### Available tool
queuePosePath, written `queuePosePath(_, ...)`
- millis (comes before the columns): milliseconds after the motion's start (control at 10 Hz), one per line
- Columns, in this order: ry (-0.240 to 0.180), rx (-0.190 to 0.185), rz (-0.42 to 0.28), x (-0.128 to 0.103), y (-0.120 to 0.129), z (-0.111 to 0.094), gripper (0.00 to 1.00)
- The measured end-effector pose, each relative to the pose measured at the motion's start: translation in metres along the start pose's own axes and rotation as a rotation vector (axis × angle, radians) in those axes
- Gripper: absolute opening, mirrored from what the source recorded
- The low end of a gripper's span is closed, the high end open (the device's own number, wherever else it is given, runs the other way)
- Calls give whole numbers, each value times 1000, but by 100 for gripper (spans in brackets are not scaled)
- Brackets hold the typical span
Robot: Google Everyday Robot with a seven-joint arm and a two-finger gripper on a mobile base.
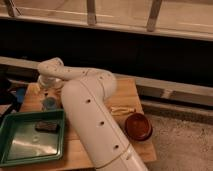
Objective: Place fork in plastic cup
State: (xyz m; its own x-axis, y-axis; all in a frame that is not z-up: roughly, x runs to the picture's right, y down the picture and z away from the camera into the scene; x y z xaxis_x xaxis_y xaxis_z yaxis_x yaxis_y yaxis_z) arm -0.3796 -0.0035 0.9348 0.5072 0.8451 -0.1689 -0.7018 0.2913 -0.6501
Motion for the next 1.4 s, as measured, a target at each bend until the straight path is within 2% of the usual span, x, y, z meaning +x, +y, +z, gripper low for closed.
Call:
queuePosePath(800,8,-55,38,9,-4,14,63)
queuePosePath(1400,-1,-72,34,5,0,24,63)
